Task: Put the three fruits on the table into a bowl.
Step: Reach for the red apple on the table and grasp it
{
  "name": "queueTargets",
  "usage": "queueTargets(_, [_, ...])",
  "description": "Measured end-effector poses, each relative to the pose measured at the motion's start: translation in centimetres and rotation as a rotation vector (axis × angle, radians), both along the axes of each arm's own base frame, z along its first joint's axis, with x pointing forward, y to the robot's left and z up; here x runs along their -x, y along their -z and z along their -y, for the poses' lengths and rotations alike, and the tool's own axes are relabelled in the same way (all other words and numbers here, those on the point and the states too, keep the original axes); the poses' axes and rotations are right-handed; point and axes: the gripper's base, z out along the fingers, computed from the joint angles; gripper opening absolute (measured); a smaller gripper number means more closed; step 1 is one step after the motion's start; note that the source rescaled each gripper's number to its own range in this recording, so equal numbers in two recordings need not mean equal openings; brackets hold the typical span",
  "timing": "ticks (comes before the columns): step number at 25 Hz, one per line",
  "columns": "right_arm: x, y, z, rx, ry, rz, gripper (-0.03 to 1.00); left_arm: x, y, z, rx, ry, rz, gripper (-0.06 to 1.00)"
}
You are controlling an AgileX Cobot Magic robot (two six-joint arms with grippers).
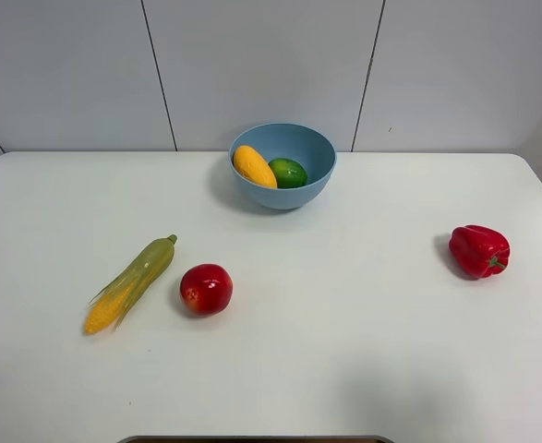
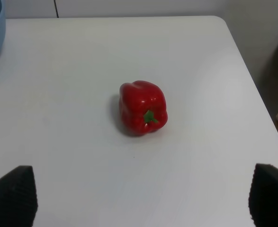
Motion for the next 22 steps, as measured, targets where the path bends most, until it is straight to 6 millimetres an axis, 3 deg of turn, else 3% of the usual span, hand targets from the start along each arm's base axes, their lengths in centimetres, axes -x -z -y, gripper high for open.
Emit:
queueTargets(4, [0.0,0.0,0.0,0.000,0.000,0.000,1.00,-3.8,-2.7,1.3,-0.023,0.166,-0.028,0.86])
queueTargets(7, [0.0,0.0,0.0,0.000,0.000,0.000,1.00,-6.6,-3.4,2.1,-0.041,0.265,-0.103,0.86])
queueTargets(15, [0.0,0.0,0.0,0.000,0.000,0.000,1.00,-13.1,-2.1,3.7,-0.006,0.420,-0.270,0.86])
queueTargets(22, [0.0,0.0,0.0,0.000,0.000,0.000,1.00,-16.1,-0.1,4.2,0.016,0.450,-0.329,0.86])
